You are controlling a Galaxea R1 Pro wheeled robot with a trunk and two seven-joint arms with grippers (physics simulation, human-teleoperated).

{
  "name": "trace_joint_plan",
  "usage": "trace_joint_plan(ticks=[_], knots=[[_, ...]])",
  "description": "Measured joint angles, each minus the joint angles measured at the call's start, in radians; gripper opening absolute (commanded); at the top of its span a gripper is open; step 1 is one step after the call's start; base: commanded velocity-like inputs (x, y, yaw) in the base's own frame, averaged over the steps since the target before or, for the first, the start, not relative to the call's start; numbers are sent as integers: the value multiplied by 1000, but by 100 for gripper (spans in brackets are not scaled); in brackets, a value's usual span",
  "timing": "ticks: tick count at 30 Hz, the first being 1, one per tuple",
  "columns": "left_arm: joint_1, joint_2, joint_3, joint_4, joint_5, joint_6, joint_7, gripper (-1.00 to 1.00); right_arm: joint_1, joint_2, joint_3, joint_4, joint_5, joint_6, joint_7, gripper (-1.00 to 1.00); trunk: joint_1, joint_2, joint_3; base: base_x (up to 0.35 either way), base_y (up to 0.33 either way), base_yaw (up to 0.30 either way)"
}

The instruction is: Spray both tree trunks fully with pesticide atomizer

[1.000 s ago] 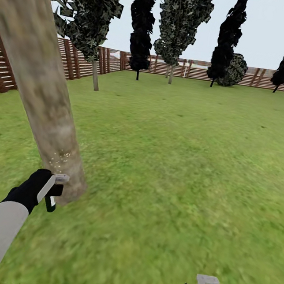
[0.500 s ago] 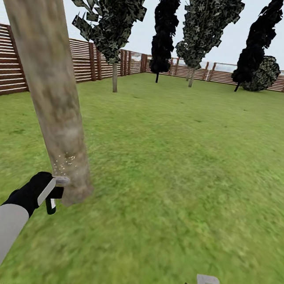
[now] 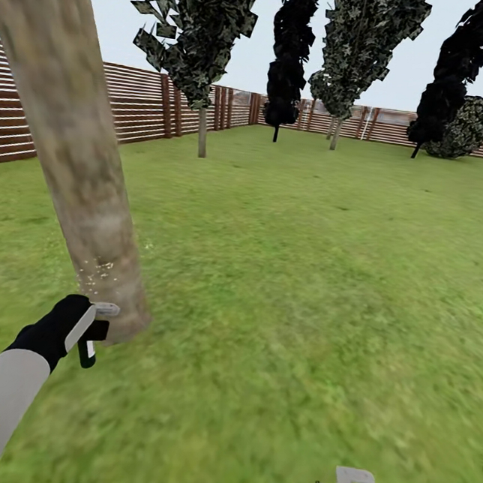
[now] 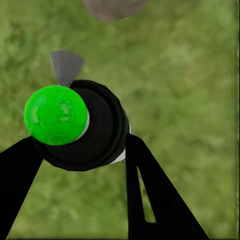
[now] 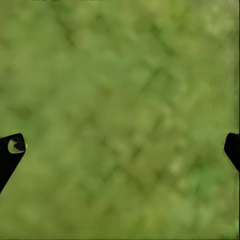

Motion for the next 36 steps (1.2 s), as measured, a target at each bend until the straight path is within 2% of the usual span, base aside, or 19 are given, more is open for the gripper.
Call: trace_joint_plan(ticks=[4,15,25,33,34,36], knots=[[0,0,3,-4,1,-1,0,-100,0,1,0,0,0,0,0,100,0,0,0,86,-287,96],[0,-1,-1,-4,2,-1,0,-100,0,2,0,0,0,0,0,100,0,0,0,33,-294,262],[-1,0,1,-5,-1,-1,0,-100,0,2,0,0,0,0,0,100,0,0,0,108,-298,35],[16,64,10,16,-5,-2,0,-100,0,2,0,0,0,0,0,100,0,0,0,107,-141,253],[18,68,9,17,-4,-2,-1,-100,0,2,0,0,0,0,0,100,0,0,0,4,-11,44],[24,58,4,18,0,-5,-1,-100,0,1,0,0,0,0,0,100,0,0,0,87,-198,8]])
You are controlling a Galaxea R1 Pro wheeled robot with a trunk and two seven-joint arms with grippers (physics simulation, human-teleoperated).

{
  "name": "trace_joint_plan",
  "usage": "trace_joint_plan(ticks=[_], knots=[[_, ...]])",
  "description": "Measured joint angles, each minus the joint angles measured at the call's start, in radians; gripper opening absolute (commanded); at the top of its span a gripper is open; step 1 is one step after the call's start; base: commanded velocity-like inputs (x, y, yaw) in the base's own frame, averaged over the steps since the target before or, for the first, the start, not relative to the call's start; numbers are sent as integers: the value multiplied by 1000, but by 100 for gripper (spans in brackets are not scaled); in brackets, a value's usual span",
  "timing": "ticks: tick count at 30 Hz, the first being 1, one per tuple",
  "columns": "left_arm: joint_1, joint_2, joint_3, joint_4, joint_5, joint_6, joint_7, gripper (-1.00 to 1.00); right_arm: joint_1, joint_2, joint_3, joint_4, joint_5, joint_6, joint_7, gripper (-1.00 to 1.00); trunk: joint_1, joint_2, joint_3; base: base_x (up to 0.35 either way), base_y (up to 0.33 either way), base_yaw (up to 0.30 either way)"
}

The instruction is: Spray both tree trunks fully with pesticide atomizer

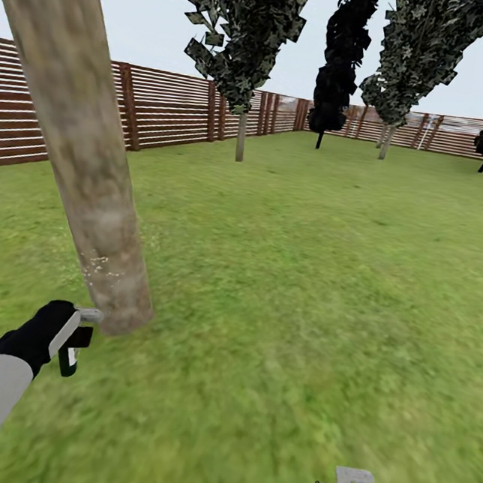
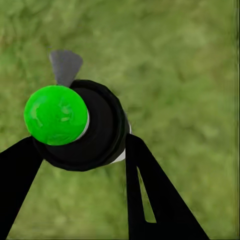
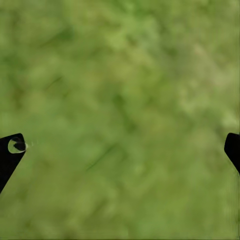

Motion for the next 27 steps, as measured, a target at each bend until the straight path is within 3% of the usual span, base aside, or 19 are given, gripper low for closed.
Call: trace_joint_plan(ticks=[1,4,14,27], knots=[[2,-2,0,4,2,-42,1,-100,0,-1,0,0,0,0,0,100,0,0,0,115,-245,1],[2,-4,0,19,2,-70,1,-100,0,-1,0,0,0,0,0,100,0,0,0,118,-251,0],[2,-8,0,22,-3,-73,1,-100,0,0,0,0,-1,0,0,100,0,0,0,98,-262,9],[10,-8,0,43,1,-76,2,-100,0,0,0,0,0,0,0,100,0,0,0,129,-266,203]])
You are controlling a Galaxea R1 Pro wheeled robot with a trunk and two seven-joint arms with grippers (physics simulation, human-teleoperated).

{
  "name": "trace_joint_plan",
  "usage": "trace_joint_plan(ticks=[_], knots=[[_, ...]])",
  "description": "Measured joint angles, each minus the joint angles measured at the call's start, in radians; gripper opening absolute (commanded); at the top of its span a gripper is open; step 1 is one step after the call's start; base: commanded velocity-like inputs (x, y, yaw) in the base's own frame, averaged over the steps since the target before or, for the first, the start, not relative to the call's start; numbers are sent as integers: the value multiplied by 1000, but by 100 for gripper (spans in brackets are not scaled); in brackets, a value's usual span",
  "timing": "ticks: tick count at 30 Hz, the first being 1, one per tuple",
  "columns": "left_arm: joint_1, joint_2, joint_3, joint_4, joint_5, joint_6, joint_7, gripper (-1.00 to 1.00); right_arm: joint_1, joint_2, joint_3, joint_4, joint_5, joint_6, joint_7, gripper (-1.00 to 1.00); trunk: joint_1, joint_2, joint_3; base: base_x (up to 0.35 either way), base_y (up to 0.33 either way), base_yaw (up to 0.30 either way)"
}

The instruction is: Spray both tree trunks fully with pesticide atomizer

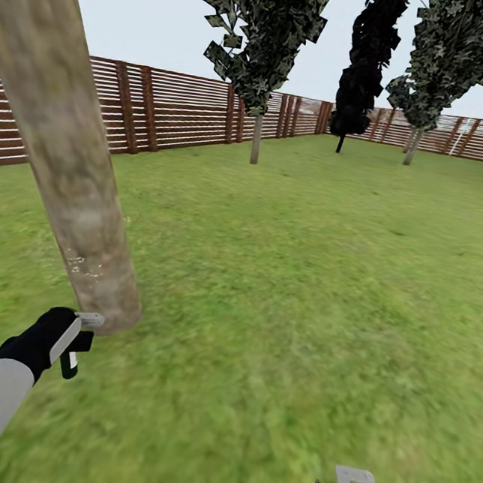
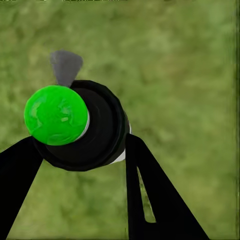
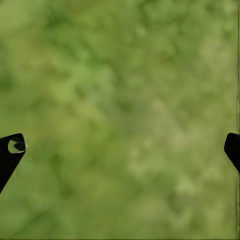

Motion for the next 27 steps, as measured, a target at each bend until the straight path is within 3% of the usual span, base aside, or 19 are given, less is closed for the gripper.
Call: trace_joint_plan(ticks=[12,20,23,27], knots=[[0,0,4,-4,-1,0,0,-100,0,0,0,0,0,0,0,100,0,0,0,137,-266,4],[-18,-1,2,-15,-1,12,-3,-100,0,0,0,0,0,0,0,100,0,0,0,-57,-143,238],[-99,-3,0,-18,-4,58,-2,-100,0,0,0,0,0,0,0,100,0,0,0,-2,-2,276],[-137,-3,-2,-21,-1,92,-3,-100,0,0,0,0,0,0,0,100,0,0,0,88,0,101]])
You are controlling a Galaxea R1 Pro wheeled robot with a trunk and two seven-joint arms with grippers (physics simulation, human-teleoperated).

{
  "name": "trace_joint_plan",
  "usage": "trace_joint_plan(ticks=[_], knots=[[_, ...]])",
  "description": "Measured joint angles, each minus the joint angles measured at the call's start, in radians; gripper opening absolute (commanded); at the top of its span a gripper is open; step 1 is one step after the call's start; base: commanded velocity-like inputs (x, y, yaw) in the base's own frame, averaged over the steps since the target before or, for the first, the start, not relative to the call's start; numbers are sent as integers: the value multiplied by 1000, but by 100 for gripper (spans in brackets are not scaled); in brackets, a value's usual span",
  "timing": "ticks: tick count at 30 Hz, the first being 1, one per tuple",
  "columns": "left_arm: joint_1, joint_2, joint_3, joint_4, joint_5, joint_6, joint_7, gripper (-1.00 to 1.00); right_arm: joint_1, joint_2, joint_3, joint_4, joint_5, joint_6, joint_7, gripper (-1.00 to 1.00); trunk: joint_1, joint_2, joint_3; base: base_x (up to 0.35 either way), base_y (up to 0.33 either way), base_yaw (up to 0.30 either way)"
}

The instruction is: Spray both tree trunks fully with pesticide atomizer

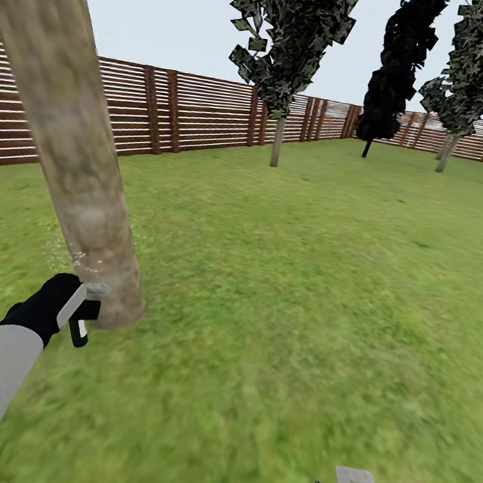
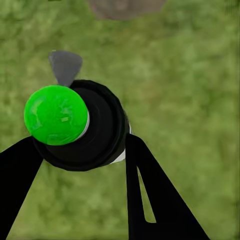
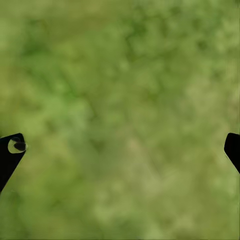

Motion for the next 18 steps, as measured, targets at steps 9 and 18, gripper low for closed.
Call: trace_joint_plan(ticks=[9,18], knots=[[-3,0,-1,-2,-1,3,1,-100,0,-2,0,0,0,0,0,100,0,0,0,329,0,7],[-12,2,0,-2,-1,2,1,-100,0,0,0,0,0,0,0,100,0,0,0,282,-125,243]])
